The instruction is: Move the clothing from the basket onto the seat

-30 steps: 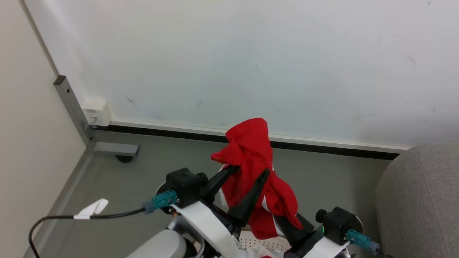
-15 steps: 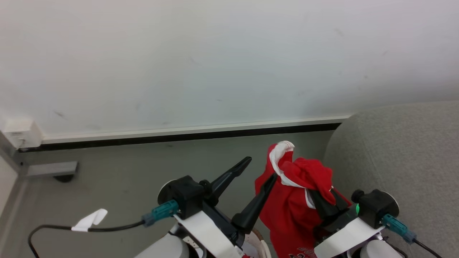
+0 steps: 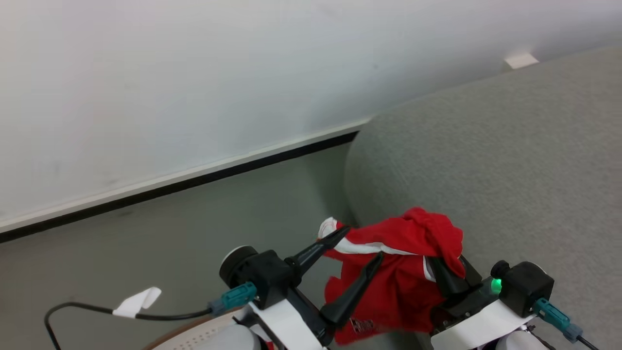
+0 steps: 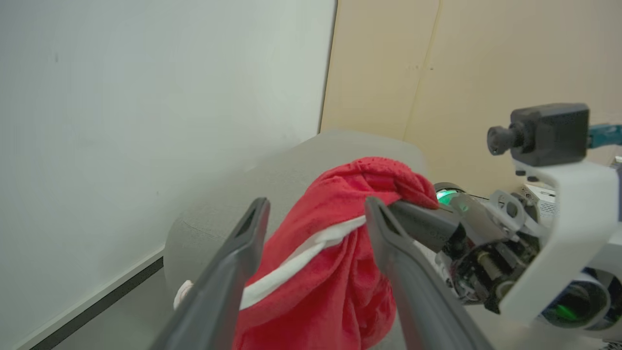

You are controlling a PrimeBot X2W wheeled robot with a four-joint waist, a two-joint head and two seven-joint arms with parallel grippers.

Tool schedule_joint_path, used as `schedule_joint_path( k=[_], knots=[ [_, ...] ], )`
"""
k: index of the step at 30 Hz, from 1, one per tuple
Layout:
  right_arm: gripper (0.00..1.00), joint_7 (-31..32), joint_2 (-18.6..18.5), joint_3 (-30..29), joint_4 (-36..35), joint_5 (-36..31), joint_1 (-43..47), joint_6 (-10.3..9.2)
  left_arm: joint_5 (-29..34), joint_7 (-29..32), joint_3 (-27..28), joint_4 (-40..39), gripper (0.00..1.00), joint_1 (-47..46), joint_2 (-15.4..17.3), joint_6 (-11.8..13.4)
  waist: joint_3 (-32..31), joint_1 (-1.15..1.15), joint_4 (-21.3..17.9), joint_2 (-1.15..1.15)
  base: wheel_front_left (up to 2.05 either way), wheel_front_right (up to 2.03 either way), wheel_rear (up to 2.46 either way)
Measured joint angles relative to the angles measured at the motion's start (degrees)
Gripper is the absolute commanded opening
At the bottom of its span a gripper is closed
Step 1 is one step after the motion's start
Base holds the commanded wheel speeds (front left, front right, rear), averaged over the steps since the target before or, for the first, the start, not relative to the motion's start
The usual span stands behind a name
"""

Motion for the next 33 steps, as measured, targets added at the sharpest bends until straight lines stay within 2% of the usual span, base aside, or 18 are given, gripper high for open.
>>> schedule_joint_path(
  k=[6, 13, 21, 27, 33],
  knots=[
    [0.0, 0.31, 0.01, -1.42, -2.79, 0.09, -0.27, 0.0, 0.16, 0.01, -1.12, 1.21, 1.0, -0.35, -0.67, -0.4, 1.39, 0.0, -3.92, 0.0, 0.0, 0.0, 0.0],
    [0.0, 1.27, -2.56, -4.3, -5.53, 0.36, -5.81, 0.0, 0.7, 0.52, -2.04, 1.14, 1.0, -2.08, -1.19, -0.98, 3.87, 0.0, -3.69, 0.0, 0.0, 0.0, 0.0],
    [0.0, 3.36, -6.93, -12.48, -4.83, -1.54, -19.33, 0.0, 2.14, 2.81, -1.9, -1.97, 1.0, -6.76, 0.82, -2.47, 11.35, 0.0, 0.11, 0.0, 0.0, 0.0, 0.0],
    [0.0, 5.89, -12.72, -20.93, -3.92, -5.52, -29.37, 0.01, 3.05, 4.1, -1.19, -4.17, 1.0, -10.23, 2.72, -3.31, 18.73, 0.01, 4.54, 0.0, 0.0, 0.0, 0.0],
    [0.0, 8.56, -17.36, -28.6, -0.59, -5.84, -36.11, 0.0, 3.65, 4.59, -0.77, -5.17, 1.0, -12.46, 3.69, -3.98, 24.23, 0.01, 8.44, -0.01, 0.0, 0.0, 0.0]
  ],
)
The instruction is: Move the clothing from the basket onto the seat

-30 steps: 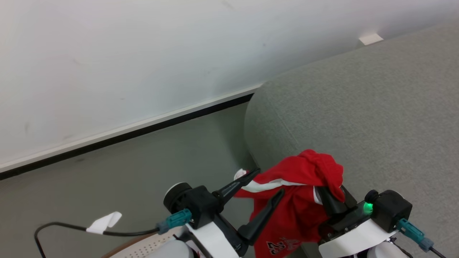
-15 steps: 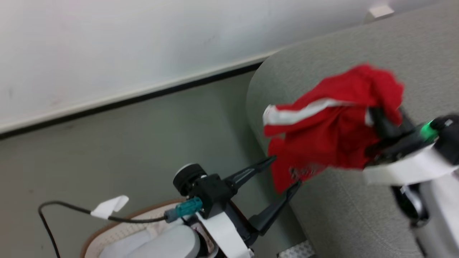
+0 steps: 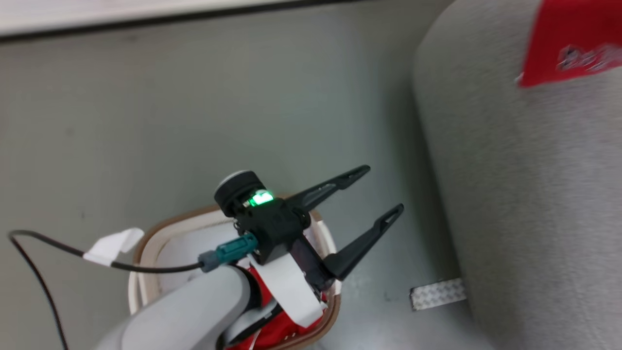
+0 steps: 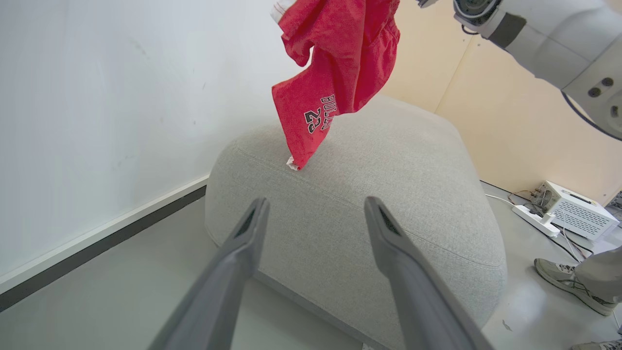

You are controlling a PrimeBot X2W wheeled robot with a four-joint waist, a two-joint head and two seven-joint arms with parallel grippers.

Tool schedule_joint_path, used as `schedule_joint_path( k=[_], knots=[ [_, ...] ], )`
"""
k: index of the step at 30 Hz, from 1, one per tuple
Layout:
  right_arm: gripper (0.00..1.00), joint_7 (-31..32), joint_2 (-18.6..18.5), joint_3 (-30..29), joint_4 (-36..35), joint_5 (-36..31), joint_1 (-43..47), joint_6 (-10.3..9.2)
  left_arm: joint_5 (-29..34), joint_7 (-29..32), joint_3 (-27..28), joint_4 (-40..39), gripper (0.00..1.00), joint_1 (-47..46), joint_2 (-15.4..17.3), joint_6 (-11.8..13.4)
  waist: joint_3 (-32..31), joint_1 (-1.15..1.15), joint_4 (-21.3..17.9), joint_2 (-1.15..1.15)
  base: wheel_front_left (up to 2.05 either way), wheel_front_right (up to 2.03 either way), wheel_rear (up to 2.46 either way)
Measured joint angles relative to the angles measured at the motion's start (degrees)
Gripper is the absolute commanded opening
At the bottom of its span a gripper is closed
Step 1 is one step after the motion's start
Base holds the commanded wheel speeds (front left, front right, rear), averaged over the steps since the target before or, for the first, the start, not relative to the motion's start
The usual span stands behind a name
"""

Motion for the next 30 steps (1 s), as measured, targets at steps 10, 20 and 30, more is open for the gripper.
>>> schedule_joint_path(
  k=[10, 20, 30],
  knots=[
    [0.0, 8.25, -9.33, -8.77, 13.44, -1.81, -1.76, 0.0, 0.69, -0.56, 1.02, 0.08, 1.0, -3.0, 1.35, -0.46, 8.61, 0.0, 6.34, 0.0, 0.0, 0.0, 0.0],
    [0.0, 19.19, -6.53, -10.16, 28.03, -4.6, 2.29, 0.0, 0.53, -0.99, 2.07, 0.76, 1.0, -3.59, 2.77, 0.05, 10.62, 0.0, 6.72, 0.0, 0.0, 0.0, 0.0],
    [1.0, 27.28, -6.09, -5.13, 26.86, -3.05, 5.34, 0.01, -0.56, -2.15, 2.18, 2.78, 1.0, -1.56, 3.11, 0.91, 5.8, -0.01, 5.36, 0.0, 0.0, 0.0, 0.0]
  ],
)
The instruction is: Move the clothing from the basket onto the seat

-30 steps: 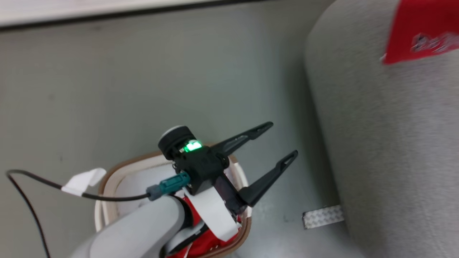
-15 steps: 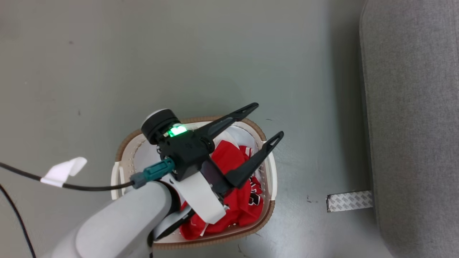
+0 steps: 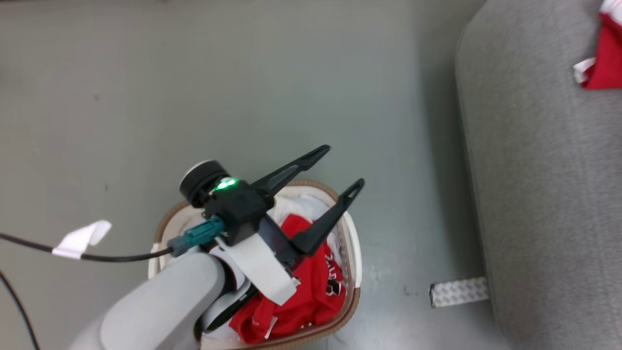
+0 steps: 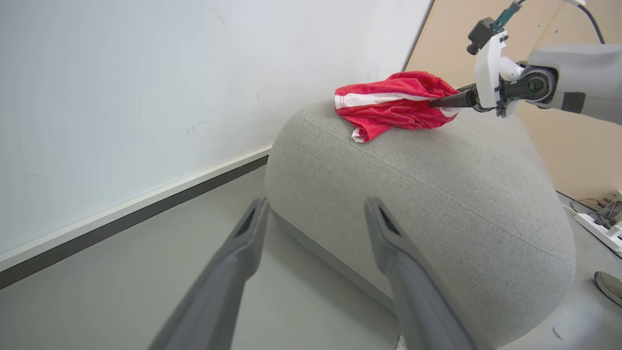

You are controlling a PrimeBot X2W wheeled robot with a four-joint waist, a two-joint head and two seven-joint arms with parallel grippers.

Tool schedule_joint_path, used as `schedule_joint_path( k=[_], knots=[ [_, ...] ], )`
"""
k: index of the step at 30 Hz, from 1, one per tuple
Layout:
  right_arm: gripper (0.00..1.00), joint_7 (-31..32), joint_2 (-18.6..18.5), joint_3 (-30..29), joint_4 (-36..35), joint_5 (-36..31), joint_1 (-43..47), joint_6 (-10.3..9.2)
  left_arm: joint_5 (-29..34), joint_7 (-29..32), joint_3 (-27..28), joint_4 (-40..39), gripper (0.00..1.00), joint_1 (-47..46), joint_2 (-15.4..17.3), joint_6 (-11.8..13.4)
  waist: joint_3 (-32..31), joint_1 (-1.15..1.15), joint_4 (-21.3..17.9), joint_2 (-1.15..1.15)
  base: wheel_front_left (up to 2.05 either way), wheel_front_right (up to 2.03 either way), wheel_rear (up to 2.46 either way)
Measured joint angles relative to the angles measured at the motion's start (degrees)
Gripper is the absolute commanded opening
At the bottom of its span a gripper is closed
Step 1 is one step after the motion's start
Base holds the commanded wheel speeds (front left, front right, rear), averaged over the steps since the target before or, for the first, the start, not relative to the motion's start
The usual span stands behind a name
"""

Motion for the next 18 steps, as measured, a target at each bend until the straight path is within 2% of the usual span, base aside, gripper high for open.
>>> schedule_joint_path(
  k=[5, 10, 14, 18],
  knots=[
    [1.0, 5.04, -2.93, 5.57, -4.38, 2.19, 5.5, 0.0, -2.48, -2.19, 1.58, 1.86, 1.0, 3.53, 0.11, 1.99, -5.35, 0.0, -0.7, 0.0, 0.0, 0.0, 0.0],
    [1.0, 7.38, -6.24, 8.24, -13.65, 5.0, 8.98, 0.0, -4.5, -3.66, 3.72, 2.71, 1.0, 8.09, 1.23, 4.3, -11.98, -0.01, -1.38, 0.0, 0.0, 0.0, 0.0],
    [1.0, 8.09, -7.25, 10.44, -22.59, 7.72, 11.23, 0.0, -6.34, -4.9, 6.58, 2.55, 1.0, 11.63, 2.13, 6.71, -17.72, -0.01, -1.68, 0.0, 0.0, 0.0, 0.0],
    [1.0, 6.92, -6.31, 11.81, -30.1, 11.12, 13.38, -0.01, -7.55, -5.45, 10.26, 1.49, 1.0, 15.0, 3.35, 9.35, -23.33, -0.02, -1.45, 0.0, 0.0, 0.0, 0.0]
  ],
)
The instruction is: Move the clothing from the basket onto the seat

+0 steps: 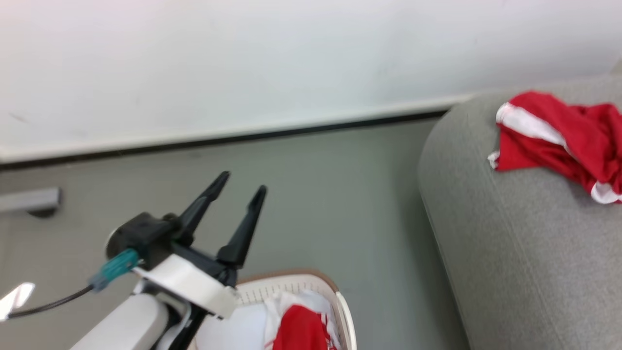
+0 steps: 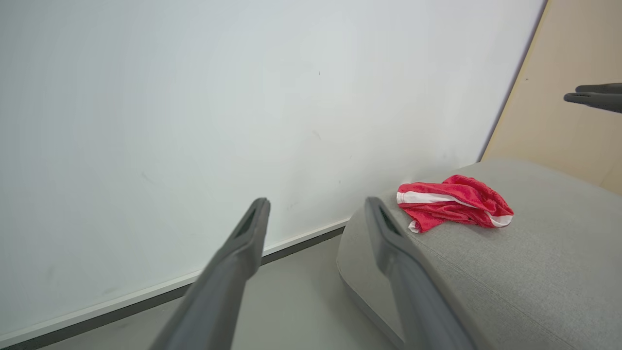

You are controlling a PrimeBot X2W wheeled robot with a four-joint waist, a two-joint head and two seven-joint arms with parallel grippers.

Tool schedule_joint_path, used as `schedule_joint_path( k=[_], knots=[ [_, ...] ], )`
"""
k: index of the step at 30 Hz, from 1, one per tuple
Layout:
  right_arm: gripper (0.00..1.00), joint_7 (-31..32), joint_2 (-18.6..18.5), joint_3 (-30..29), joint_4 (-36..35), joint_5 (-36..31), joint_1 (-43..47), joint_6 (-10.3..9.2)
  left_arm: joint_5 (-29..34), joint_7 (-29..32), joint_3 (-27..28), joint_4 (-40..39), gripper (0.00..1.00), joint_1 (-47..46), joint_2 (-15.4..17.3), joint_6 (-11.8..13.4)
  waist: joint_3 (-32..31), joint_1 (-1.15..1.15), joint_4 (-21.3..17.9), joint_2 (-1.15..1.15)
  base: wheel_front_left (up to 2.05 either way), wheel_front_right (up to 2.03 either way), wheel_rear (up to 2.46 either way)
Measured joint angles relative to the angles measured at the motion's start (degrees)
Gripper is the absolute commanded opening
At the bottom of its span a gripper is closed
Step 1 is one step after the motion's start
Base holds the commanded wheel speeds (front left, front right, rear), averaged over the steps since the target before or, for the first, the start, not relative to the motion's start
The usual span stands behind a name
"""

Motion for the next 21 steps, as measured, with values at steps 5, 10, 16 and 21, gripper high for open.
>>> schedule_joint_path(
  k=[5, 10, 16, 21],
  knots=[
    [1.0, -5.25, 5.27, 0.67, -6.08, -1.9, 1.78, 0.0, -1.56, -0.16, 5.48, -2.18, 1.0, 5.78, 2.05, 4.37, -5.52, -0.01, 1.01, 0.0, 0.0, 0.0, 0.0],
    [1.0, -11.46, 14.36, 1.05, -8.51, -2.85, 6.55, 0.0, -2.58, -0.35, 11.34, -4.44, 1.0, 13.64, 2.57, 7.39, -8.51, -0.01, 2.72, 0.0, 0.0, 0.0, 0.0],
    [1.0, -19.3, 23.41, 1.04, -9.73, -3.34, 14.97, 0.0, -1.85, -0.4, 16.18, -5.71, 1.0, 20.26, 1.12, 7.84, -9.36, 0.0, 5.47, 0.0, 0.0, 0.0, 0.0],
    [1.0, -25.54, 27.03, 0.98, -8.06, -7.87, 22.03, 0.0, 3.28, -0.43, 19.47, -5.43, 1.0, 23.4, -0.4, 7.37, -9.51, 0.01, 7.5, 0.0, 0.0, 0.0, 0.0]
  ],
)
